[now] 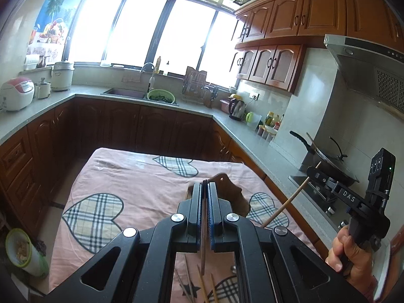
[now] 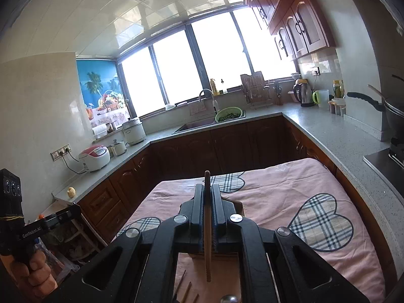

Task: Organize utensils
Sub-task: 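Lift the left tool's chopstick upright toward the wooden holder while the right tool carries its chopstick, then lower the chopsticks into the wooden holder and open both tools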

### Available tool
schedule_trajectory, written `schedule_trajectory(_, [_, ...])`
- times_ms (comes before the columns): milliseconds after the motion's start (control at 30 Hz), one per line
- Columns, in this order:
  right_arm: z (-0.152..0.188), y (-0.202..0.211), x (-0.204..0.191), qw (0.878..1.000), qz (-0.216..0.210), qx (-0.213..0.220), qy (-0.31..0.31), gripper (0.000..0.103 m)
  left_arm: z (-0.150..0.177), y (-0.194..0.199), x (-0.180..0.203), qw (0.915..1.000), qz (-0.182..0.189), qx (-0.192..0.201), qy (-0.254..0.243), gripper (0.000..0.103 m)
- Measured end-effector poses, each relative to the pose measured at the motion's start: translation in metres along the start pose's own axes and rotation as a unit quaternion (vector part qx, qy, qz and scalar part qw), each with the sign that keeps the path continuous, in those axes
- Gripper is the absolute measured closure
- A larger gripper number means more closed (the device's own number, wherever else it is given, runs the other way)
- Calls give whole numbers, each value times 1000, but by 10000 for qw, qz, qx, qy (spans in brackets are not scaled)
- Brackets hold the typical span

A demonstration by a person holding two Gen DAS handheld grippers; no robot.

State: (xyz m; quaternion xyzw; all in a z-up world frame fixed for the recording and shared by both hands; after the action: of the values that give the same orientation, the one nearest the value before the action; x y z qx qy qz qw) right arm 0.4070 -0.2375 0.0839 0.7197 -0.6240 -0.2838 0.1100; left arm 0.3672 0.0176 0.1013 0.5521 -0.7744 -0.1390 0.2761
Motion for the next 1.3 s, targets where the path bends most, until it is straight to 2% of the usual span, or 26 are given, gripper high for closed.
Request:
schedule_trajectory(200, [-47, -6, 8, 9989, 160, 446, -10, 98, -43, -14, 6, 9987, 10, 512, -48, 100])
schedule_trajectory(400, [-63, -44, 26, 9988, 217, 407, -177, 98, -61, -66, 0, 9975, -92, 704, 53, 100])
schedule_trajectory(667, [-32, -103, 59, 9976, 130, 116, -673, 98, -37, -172, -20, 9967, -249, 539, 560, 100])
schedule_trajectory(833, [-7, -123, 73, 9960, 153, -75, -873, 98, -10, -227, -39, 9944, -295, 228, 992, 100])
schedule_trajectory(1033, [4, -133, 82, 9948, 165, -206, -983, 98, -3, -259, -44, 9926, -324, 79, 1168, 100])
schedule_trajectory(1200, [4, -133, 83, 9950, 179, -191, -962, 98, -10, -257, -33, 9937, -360, 84, 1054, 100])
schedule_trajectory(1300, [6, -134, 83, 9946, 139, -274, -992, 93, -13, -252, -37, 9942, -342, 31, 1018, 100])
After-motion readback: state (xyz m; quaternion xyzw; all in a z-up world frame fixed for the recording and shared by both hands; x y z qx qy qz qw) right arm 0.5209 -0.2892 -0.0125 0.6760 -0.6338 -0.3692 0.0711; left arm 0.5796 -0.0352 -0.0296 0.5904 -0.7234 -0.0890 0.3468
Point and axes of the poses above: each gripper's, at about its wrist camera, not at the fingertips, and y roughly against the way its jaws point, x to its right, z to its underside, the point moved 10 cm from there along -y, roughly the way its jaws point, and after that the axes turned 7 degrees about -x, right-handed, at the moved point
